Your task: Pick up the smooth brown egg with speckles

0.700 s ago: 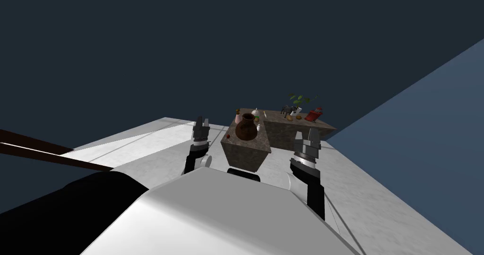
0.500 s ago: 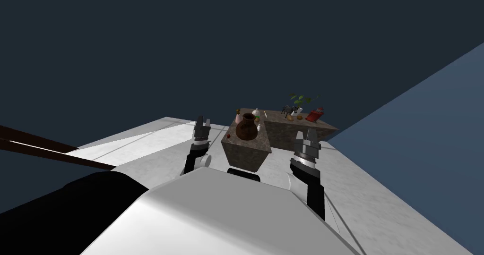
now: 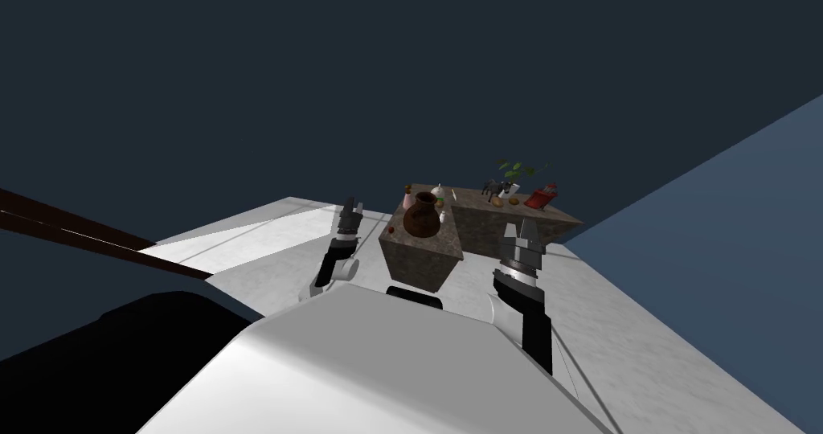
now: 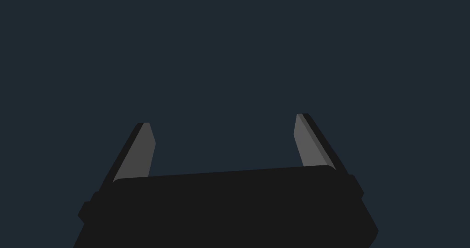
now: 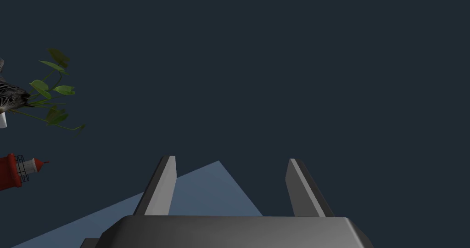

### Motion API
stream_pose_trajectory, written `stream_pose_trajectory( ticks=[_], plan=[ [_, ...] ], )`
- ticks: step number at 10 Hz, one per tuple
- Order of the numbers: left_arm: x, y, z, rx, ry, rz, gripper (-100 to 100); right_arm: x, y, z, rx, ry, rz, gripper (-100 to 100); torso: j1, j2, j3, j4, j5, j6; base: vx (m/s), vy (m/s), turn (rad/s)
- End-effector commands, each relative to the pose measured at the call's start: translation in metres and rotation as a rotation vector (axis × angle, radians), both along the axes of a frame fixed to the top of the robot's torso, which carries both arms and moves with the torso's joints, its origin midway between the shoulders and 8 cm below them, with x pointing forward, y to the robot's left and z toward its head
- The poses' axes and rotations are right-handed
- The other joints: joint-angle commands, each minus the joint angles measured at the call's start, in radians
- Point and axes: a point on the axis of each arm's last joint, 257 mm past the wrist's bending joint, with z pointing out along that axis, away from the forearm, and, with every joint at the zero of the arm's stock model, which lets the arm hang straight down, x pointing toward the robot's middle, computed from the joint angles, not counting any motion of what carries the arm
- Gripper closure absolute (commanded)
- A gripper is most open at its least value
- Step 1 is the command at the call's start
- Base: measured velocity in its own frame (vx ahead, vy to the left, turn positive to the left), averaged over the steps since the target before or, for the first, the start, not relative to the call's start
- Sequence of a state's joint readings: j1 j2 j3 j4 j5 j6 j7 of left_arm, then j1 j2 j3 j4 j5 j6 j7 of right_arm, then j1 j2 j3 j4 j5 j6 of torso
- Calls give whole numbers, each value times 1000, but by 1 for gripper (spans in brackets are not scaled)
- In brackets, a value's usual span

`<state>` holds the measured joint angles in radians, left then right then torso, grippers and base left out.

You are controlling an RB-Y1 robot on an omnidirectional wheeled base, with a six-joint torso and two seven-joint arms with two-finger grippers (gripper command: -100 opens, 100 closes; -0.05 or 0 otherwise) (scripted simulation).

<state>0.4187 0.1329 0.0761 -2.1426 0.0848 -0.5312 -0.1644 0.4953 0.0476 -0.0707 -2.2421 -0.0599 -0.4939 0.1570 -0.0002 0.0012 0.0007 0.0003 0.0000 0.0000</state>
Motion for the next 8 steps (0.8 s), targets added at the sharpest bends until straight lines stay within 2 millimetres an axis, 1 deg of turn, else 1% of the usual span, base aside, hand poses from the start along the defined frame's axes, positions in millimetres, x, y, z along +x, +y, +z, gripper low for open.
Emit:
stream_pose_trajectory(
  ticks=[1, 2, 3, 4, 5, 6, 8],
  plan=[
    [15, 4, -10, 3, 34, -9, -100, 0, 0, 0, 0, 0, 0, 0, 0, 0, 0, 0, 0, 0, -16, -6, 61],
    [27, 7, -15, 6, 57, -17, -100, 0, 0, 0, 0, 0, 0, 0, 0, 0, 0, 0, 0, 0, -25, -13, 91],
    [39, 13, -24, 6, 91, -19, -100, 0, 0, 0, 0, 0, 0, 0, 0, 0, 0, 0, 0, 0, -39, -20, 110],
    [42, 14, -27, 4, 99, -18, -100, 0, 0, 0, 0, 0, 0, 0, -1, 1, 0, 0, 0, 0, -27, -14, 28],
    [56, 19, -35, 3, 132, -20, -100, 0, 0, 0, 0, 0, 0, 0, -1, 0, 0, 0, 0, 0, -21, -11, 63],
    [57, 20, -36, 2, 134, -19, -100, 0, 0, 0, 0, 0, 0, 0, 0, 0, 0, 0, 0, 0, -17, -11, 33],
    [83, 32, -49, 0, 196, -17, -100, 0, 0, 0, 0, 0, 0, 0, 0, 0, 0, 0, 0, 0, -29, -19, 92]
  ],
)
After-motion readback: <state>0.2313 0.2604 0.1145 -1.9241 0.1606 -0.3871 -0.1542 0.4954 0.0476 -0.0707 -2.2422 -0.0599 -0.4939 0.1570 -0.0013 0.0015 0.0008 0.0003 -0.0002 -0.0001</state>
